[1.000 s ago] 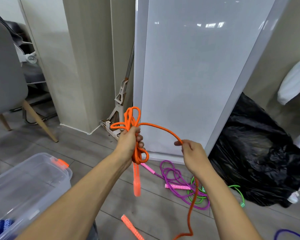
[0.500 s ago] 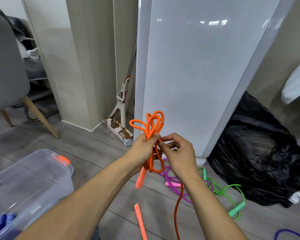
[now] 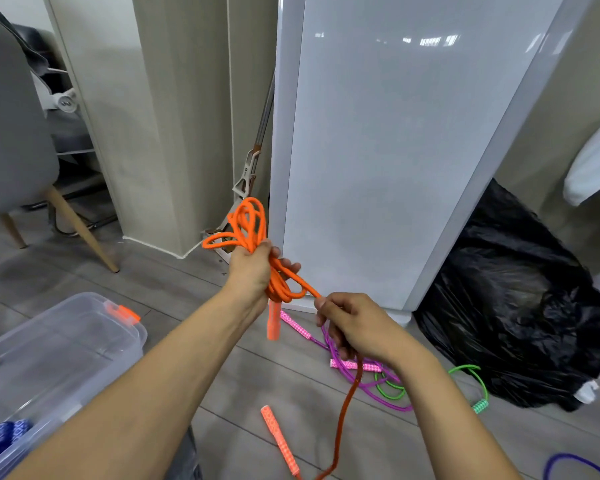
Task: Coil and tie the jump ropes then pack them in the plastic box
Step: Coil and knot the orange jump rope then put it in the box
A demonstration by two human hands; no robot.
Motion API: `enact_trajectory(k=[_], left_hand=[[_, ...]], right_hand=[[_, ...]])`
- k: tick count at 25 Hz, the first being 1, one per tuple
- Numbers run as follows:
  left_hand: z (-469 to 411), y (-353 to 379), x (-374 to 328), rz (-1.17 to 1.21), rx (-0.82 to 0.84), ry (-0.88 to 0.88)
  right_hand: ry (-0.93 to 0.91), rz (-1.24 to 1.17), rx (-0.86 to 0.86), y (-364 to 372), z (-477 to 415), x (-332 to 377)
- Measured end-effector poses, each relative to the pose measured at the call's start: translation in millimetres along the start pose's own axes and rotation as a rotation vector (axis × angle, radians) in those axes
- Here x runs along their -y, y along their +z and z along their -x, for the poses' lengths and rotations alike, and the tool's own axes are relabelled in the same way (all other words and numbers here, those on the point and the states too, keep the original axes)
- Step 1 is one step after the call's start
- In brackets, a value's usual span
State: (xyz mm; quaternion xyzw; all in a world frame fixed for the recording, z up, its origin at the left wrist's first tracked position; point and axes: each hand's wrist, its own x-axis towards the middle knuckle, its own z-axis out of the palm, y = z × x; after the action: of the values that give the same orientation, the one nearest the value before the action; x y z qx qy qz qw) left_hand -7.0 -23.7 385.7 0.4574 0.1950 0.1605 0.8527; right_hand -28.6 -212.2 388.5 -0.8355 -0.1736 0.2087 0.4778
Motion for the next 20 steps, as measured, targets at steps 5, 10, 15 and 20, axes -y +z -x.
enact_trajectory(k=[5, 10, 15, 20], left_hand=[[-9.3, -10.0, -4.9, -0.121, -0.090, 0.111], [-8.5, -13.2, -11.1, -0.414, -0.058, 0.259], [17.6, -3.0, -1.3, -0.661, 0.300, 0.141], [41.5, 8.9, 8.7, -0.719, 0.506, 0.077]], right_hand=[[0.137, 0.117, 0.104, -26.3, 5.1, -11.4], [0.160, 0.312, -0.087, -49.6, 7.9, -19.9], [-0.094, 0.126, -0.241, -32.1, -0.8, -4.5], [-0.156, 0.002, -0.234, -14.1, -1.5, 4.8]])
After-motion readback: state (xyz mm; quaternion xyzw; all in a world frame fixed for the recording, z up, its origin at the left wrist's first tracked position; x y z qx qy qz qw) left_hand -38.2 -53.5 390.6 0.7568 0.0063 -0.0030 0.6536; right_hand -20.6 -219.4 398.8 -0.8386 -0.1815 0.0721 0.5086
